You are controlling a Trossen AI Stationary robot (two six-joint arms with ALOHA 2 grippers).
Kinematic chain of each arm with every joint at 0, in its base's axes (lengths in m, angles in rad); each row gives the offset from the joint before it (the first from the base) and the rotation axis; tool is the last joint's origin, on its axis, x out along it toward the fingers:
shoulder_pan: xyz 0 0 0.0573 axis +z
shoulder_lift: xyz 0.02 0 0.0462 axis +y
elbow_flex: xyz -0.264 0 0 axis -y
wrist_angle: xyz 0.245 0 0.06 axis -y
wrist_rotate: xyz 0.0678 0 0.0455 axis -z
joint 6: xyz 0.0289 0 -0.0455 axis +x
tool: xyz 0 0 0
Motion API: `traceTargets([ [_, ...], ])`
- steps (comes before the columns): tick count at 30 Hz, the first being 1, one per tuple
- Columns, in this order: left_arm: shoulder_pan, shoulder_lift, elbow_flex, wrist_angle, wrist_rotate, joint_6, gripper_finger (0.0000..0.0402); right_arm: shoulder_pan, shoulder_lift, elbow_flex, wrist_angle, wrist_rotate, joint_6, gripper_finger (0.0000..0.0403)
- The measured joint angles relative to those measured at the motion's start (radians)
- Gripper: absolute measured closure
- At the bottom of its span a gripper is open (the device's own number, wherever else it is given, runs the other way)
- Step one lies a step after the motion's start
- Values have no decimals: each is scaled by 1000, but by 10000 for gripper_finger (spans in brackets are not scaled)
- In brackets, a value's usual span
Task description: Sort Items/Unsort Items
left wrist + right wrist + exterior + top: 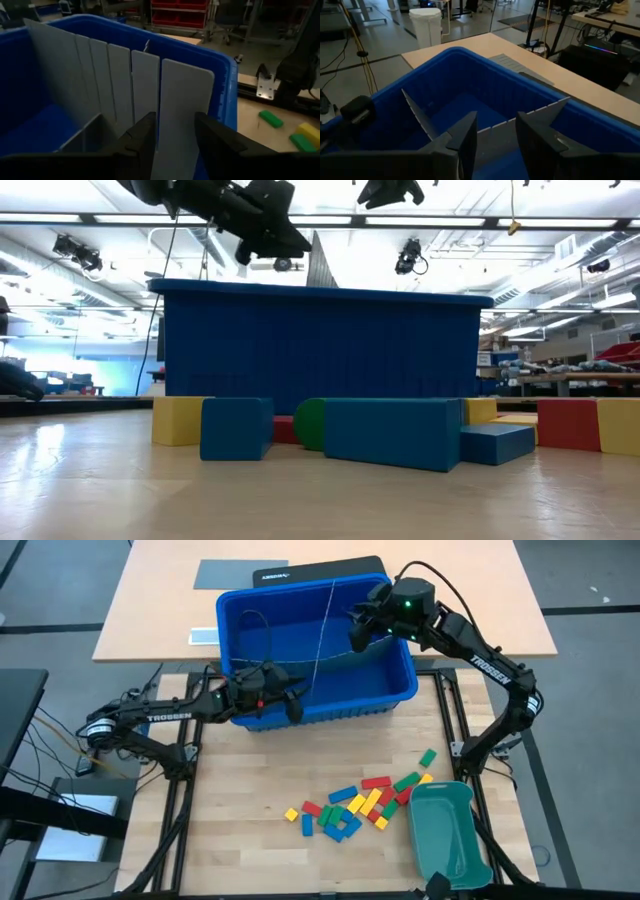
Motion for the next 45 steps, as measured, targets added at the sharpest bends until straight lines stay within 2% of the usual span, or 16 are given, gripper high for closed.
traceTargets([
  [7,-14,28,0,74,24,-25,258,6,0,0,-29,0,-4,268],
  [15,-49,26,0,70,70,-54,258,24,0,0,-48,0,-19,268],
  [20,-61,26,0,68,-39,-47,258,42,0,0,-49,0,-23,267],
  [24,-60,30,0,69,-172,49,258,57,0,0,-49,0,-35,269],
  [28,-59,40,0,107,-176,79,262,71,0,0,-49,11,-45,270],
  [31,-63,35,0,117,-191,102,285,80,0,0,-50,30,-46,270],
  [36,-73,25,0,92,-200,104,375,94,0,0,-62,35,-51,270],
  [38,-73,26,0,87,-194,104,390,100,0,0,-68,38,-51,270],
  [41,-74,44,2,90,-190,97,366,111,0,0,-74,38,-48,270],
  [45,-71,72,2,106,-198,50,291,126,0,0,-82,38,-45,270],
])
